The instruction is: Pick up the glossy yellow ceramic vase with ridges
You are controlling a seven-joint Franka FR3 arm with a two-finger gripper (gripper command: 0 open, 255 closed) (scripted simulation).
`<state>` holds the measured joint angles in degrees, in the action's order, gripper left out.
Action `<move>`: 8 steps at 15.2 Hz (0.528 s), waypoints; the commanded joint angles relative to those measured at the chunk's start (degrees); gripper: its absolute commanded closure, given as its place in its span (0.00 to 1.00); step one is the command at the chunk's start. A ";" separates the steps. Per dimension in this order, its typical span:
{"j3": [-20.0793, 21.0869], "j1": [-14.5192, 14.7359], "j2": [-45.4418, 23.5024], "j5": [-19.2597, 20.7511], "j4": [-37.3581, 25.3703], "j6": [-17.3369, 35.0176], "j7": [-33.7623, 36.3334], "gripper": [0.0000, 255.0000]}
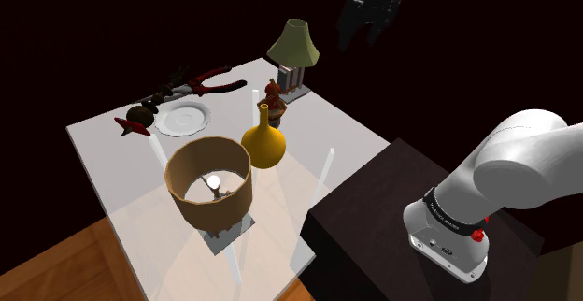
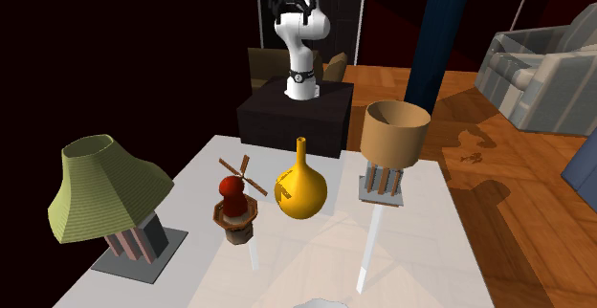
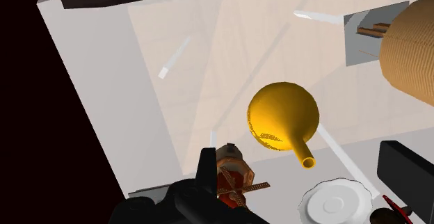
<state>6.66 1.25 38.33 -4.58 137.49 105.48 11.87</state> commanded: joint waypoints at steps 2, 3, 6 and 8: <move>1.71 -0.03 -4.56 -0.28 0.83 5.40 1.87 0.00; 2.24 -0.08 -6.27 -0.27 0.99 7.24 2.47 0.00; 3.86 -0.35 -11.80 -0.01 0.95 12.62 4.37 0.00; 4.93 -0.60 -15.76 0.42 0.51 16.04 5.75 0.00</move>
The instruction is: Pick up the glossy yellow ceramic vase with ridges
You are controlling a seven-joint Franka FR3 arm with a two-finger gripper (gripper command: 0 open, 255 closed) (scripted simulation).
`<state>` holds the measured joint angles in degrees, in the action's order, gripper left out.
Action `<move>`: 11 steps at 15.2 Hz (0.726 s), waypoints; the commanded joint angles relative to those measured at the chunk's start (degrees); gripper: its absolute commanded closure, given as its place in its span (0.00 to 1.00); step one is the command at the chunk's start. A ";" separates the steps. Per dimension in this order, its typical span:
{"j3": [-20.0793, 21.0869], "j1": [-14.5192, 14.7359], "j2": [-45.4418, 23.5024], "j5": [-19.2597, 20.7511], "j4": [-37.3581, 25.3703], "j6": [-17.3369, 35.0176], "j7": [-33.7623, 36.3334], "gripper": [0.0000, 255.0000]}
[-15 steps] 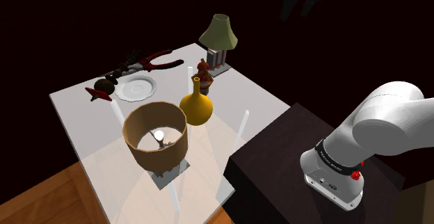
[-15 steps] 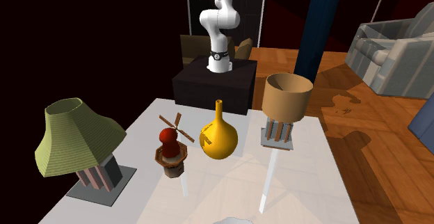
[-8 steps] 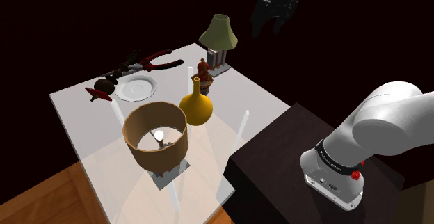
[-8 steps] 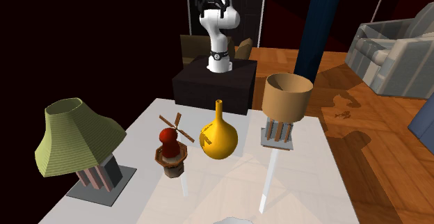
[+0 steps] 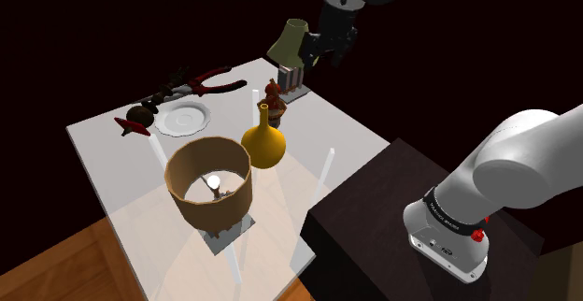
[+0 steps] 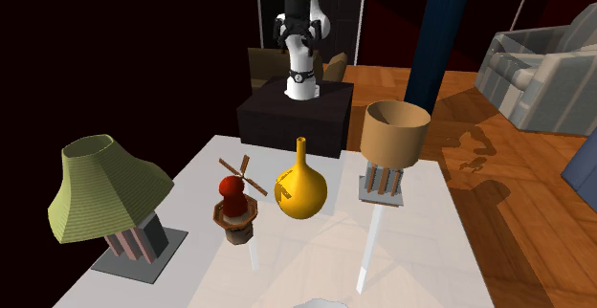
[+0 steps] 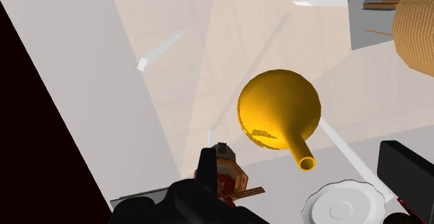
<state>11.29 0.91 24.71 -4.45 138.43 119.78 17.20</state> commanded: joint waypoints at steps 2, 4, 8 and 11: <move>1.31 -0.55 -6.29 0.99 -1.19 5.01 1.93 0.00; 2.27 -0.86 -10.60 2.00 -2.28 8.07 3.60 0.00; 3.75 -1.32 -19.60 5.01 -5.42 13.45 7.46 0.00; 4.29 -1.30 -26.55 8.04 -8.61 16.72 10.74 0.00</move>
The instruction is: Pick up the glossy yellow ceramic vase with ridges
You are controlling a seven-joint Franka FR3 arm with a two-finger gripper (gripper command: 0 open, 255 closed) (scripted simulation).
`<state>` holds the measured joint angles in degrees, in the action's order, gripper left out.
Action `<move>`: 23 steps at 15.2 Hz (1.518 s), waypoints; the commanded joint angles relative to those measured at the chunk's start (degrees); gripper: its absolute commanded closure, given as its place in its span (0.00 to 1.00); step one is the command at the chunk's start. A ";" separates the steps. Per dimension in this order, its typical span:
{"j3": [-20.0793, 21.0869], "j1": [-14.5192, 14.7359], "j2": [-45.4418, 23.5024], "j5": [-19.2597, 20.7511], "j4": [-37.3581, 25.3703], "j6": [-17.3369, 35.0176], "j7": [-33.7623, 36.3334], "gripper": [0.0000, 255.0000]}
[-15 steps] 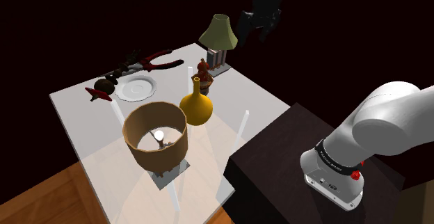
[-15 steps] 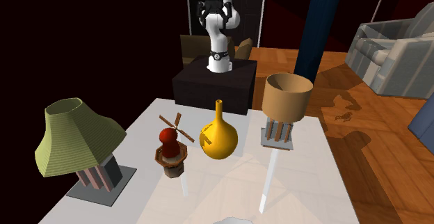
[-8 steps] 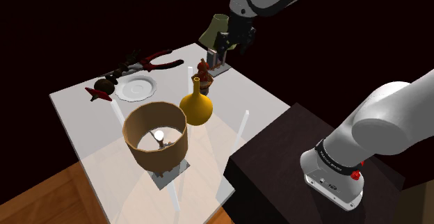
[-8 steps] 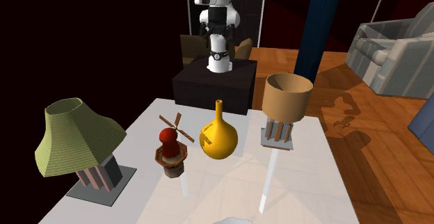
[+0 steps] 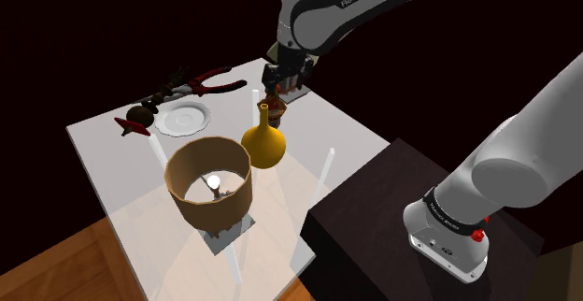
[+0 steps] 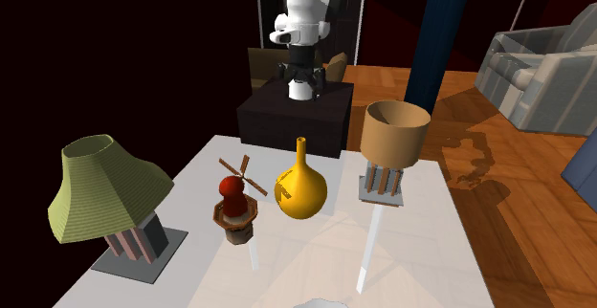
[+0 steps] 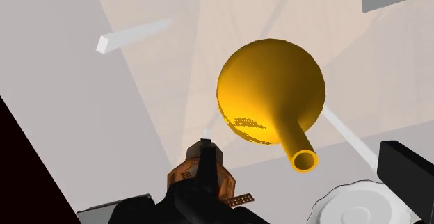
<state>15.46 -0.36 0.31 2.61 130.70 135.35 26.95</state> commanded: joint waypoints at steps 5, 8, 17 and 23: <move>-0.58 1.30 -13.82 6.43 -7.74 4.95 6.42 0.00; -1.63 2.64 -20.32 9.01 -12.43 6.25 8.95 0.00; -2.92 3.57 -24.68 11.08 -12.14 10.77 10.55 0.00; -2.93 3.49 -24.65 11.06 -12.10 10.80 10.45 1.00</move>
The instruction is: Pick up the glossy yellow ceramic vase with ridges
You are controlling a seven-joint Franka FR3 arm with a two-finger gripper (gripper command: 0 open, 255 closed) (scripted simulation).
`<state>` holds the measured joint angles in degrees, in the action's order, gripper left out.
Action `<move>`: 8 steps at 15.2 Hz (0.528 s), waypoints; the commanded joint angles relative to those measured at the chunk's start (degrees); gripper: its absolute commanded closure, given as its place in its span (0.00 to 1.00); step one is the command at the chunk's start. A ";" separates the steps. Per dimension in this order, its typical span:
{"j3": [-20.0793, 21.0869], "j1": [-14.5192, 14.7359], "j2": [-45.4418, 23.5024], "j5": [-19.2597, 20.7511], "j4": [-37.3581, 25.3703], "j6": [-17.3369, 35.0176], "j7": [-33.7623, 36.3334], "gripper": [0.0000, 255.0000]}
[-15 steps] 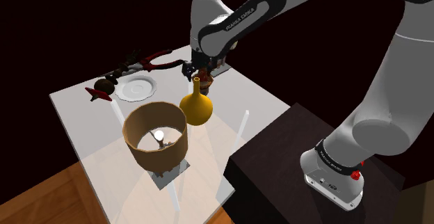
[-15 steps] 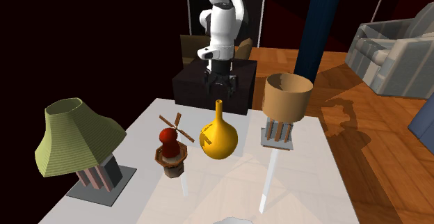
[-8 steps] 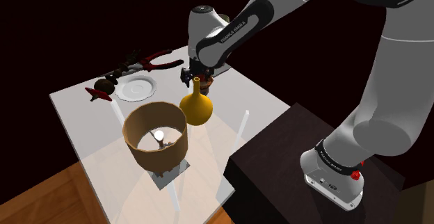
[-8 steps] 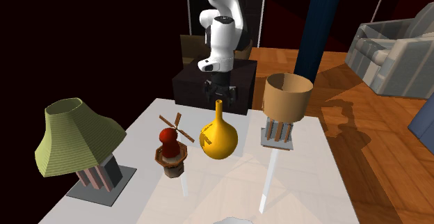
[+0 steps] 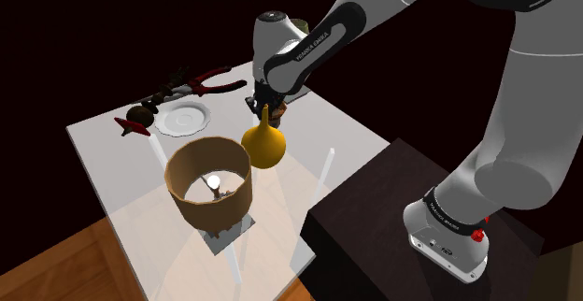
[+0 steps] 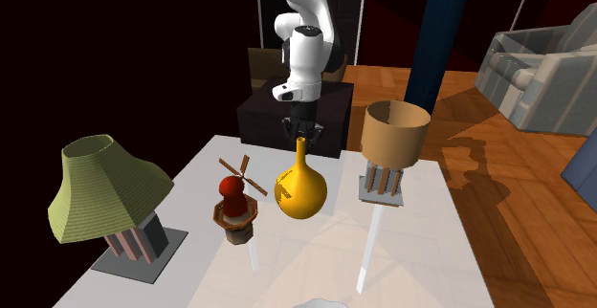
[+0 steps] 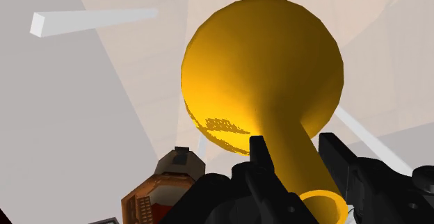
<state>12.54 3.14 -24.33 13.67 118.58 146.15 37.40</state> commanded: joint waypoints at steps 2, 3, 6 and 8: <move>-0.01 0.00 -0.04 0.00 0.00 -0.01 0.01 1.00; -0.01 0.01 -0.04 0.01 0.01 0.00 0.01 1.00; 0.36 -0.19 1.15 -0.54 -0.02 -1.20 -0.33 1.00; 0.70 -0.43 2.32 -1.09 -0.08 -2.38 -0.76 1.00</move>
<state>13.02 2.85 -22.77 12.92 118.58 144.49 36.90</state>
